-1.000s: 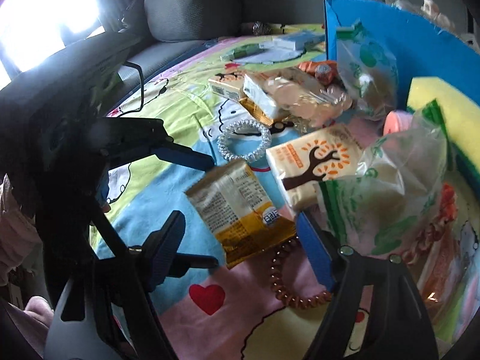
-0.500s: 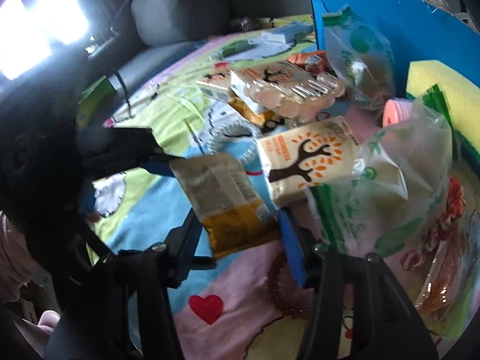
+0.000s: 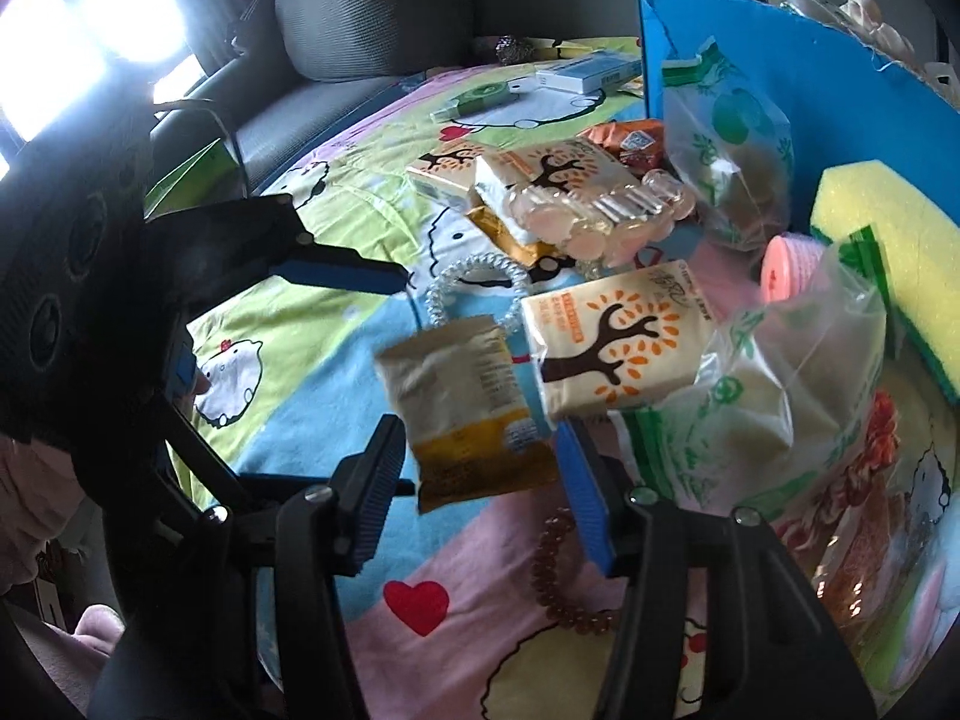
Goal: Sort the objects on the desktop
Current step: 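Move the open left gripper toward the yellow-and-white snack packet, then close the left gripper on the snack packet and lift it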
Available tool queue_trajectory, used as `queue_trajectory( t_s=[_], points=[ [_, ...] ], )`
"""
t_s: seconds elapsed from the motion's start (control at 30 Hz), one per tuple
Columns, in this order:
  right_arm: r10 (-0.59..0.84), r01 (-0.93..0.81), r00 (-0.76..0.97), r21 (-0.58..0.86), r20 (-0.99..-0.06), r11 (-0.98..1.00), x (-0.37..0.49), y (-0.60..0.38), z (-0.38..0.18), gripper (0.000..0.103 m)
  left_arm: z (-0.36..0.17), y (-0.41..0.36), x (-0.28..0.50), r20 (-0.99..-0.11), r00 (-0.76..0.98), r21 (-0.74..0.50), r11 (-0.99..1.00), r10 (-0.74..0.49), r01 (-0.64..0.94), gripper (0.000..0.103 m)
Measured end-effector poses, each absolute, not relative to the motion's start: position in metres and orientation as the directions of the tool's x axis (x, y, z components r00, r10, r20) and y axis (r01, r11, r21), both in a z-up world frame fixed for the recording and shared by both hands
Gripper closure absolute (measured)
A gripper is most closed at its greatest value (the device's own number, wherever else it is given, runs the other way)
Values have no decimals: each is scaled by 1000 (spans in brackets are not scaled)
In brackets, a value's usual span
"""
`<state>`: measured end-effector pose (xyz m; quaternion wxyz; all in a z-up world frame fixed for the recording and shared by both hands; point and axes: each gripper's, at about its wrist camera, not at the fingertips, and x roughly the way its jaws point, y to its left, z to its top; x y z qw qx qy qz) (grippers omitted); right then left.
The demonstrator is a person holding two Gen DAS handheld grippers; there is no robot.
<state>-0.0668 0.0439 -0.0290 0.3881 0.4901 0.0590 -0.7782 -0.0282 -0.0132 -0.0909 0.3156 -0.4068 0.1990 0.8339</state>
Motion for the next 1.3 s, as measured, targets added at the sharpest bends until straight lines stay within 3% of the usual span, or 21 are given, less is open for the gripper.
queue_trajectory(
  t_s=[0.13, 0.2, 0.33, 0.37, 0.53, 0.83, 0.9, 1.3],
  points=[
    [-562, 623, -185, 346, -806, -702, -76, 49, -35, 54, -97, -11, -37, -823, -425, 44, -704, 377, -709, 22],
    [-562, 601, -159, 371, -812, -707, -77, 49, -41, 57, -101, -10, -40, -835, -380, -9, -702, 397, -712, 28],
    [-581, 572, -124, 421, -804, -704, -82, 53, -47, 63, -105, -19, -49, -831, -313, -153, -730, 459, -666, 29],
    [-585, 561, -120, 432, -802, -706, -84, 54, -47, 63, -106, -22, -50, -827, -286, -200, -728, 484, -656, 35],
    [-581, 588, -104, 421, -807, -691, -81, 48, -48, 64, -110, -27, -53, -836, -242, -273, -756, 493, -595, 37],
    [-536, 663, -156, 315, -829, -679, -67, 40, -43, 81, -104, -24, -48, -856, -274, -207, -775, 439, -597, 60],
    [-531, 671, -170, 298, -830, -679, -66, 40, -40, 82, -102, -25, -46, -849, -287, -203, -776, 443, -597, 70],
    [-514, 706, -185, 250, -837, -662, -53, 36, -33, 92, -100, -30, -37, -833, -299, -229, -781, 466, -581, 76]
  ],
)
